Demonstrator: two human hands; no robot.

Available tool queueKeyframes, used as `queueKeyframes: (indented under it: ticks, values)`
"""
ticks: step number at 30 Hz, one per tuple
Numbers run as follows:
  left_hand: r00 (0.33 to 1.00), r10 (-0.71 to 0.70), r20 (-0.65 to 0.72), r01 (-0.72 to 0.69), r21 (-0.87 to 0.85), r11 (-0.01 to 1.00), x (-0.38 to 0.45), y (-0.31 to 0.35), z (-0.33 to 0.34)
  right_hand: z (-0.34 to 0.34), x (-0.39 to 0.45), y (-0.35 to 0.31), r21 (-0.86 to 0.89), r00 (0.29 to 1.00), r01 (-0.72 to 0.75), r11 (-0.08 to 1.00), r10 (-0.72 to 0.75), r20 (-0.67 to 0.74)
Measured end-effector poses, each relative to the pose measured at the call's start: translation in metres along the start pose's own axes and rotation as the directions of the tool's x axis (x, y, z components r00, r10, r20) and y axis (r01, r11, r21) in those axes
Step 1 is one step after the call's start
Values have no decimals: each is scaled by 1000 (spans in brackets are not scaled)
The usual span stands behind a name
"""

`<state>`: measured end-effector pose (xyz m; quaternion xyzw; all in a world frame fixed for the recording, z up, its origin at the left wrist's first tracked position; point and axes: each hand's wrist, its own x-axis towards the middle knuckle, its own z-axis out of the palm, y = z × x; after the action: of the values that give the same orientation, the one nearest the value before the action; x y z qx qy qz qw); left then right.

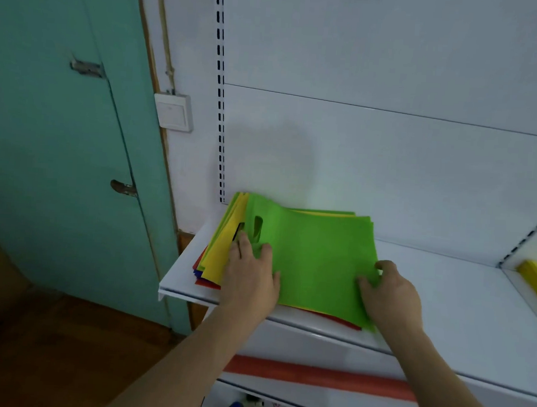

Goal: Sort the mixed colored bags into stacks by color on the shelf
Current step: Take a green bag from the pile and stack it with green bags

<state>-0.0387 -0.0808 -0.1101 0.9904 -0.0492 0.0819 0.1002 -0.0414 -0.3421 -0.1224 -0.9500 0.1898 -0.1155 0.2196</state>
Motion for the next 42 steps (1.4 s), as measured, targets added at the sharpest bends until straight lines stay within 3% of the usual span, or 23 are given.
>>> queueKeyframes:
  ticks: [7, 12, 18, 22, 26, 29, 33, 36, 39, 42]
  values:
    - [996, 84, 1, -84, 75, 994, -1, 7, 7, -8, 10, 10, 152, 993, -69, 986, 83, -86]
    - [994, 99, 45, -99, 1, 995, 4, 11, 9, -20, 25, 23, 162, 985, -153, 975, 163, -49]
    - [997, 46, 57, -51, 90, 995, 15, 9, 11, -27, 34, 33, 163, 989, -150, 975, 146, 38]
    - [998, 56, 38, -55, -18, 998, 27, 6, 12, -24, 45, 38, 194, 992, -122, 973, 126, -6]
    - [998, -66, -10, 63, -191, 980, 46, -3, 10, -26, 45, 45, 366, 990, 14, 930, 39, -138]
    - [975, -205, 88, 223, -416, 882, 68, -4, 7, -31, 36, 51, 489, 980, 111, 865, -13, -198]
    - [947, -243, 212, 320, -711, 627, 91, 5, 4, -40, 30, 58, 551, 967, 149, 821, -5, -253]
    - [972, -214, 100, 190, -870, 455, 98, 13, 1, -47, 28, 59, 572, 950, 192, 798, -5, -312]
    - [976, -203, -73, 7, -931, 364, 100, 16, -8, -55, 27, 56, 603, 928, 238, 761, 4, -372]
    - [973, -193, -130, -63, -946, 318, 96, 17, -13, -53, 29, 54, 594, 927, 246, 766, -8, -374]
